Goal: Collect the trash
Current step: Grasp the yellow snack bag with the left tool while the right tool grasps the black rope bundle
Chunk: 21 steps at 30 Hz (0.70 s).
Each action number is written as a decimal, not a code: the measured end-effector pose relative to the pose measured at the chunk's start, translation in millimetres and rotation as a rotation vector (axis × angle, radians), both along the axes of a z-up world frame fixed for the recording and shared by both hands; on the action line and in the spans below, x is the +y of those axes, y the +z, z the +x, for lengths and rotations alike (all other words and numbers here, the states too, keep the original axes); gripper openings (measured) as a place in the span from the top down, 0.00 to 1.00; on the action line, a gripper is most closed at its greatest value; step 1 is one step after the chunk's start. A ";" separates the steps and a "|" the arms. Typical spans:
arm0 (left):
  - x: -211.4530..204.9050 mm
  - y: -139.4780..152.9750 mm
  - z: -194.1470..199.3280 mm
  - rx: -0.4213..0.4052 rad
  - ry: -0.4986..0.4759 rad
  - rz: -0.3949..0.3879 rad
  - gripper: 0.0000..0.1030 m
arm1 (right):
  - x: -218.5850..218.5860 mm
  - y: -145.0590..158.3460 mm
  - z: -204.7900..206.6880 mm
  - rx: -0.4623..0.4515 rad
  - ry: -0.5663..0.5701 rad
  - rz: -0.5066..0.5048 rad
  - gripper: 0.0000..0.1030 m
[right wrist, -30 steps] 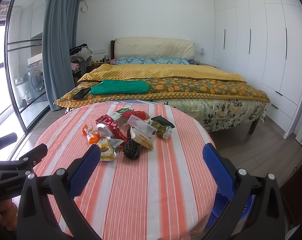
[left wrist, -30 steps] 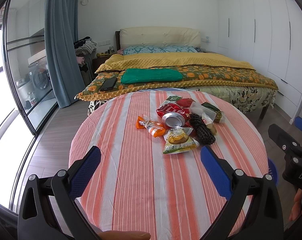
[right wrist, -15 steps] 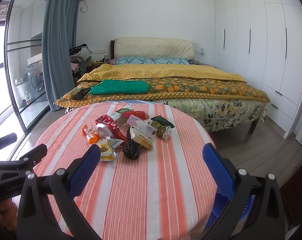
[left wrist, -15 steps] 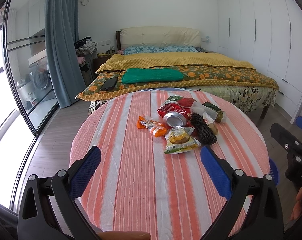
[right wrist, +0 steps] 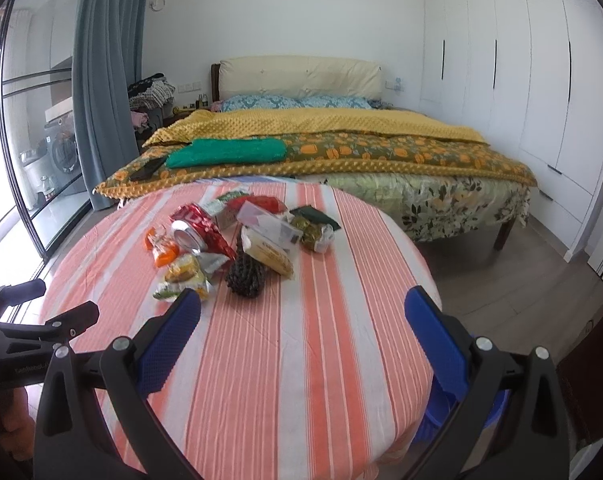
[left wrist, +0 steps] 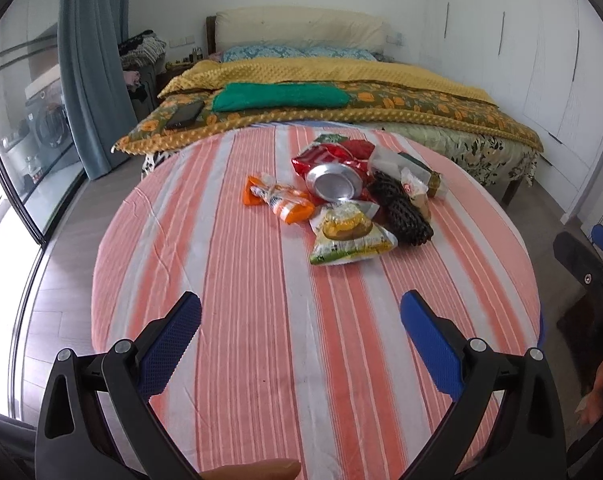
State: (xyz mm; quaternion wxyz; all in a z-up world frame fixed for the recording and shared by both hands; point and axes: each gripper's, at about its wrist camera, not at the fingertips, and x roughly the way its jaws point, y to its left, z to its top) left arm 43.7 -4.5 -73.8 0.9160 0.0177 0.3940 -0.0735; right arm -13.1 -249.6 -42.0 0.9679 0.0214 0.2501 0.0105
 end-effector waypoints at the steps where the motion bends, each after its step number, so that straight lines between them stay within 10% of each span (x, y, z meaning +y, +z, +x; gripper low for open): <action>1: -0.6 -5.7 5.3 0.029 -0.005 -0.018 0.04 | -1.2 -4.5 1.6 0.009 -0.002 0.003 0.04; 16: -48.4 -62.3 142.3 0.198 -0.095 -0.043 0.06 | -18.1 -39.2 10.6 0.069 -0.015 0.037 0.05; 21: -44.7 -69.5 143.4 0.210 -0.130 -0.102 0.45 | -22.7 -47.3 17.1 0.092 -0.006 0.053 0.05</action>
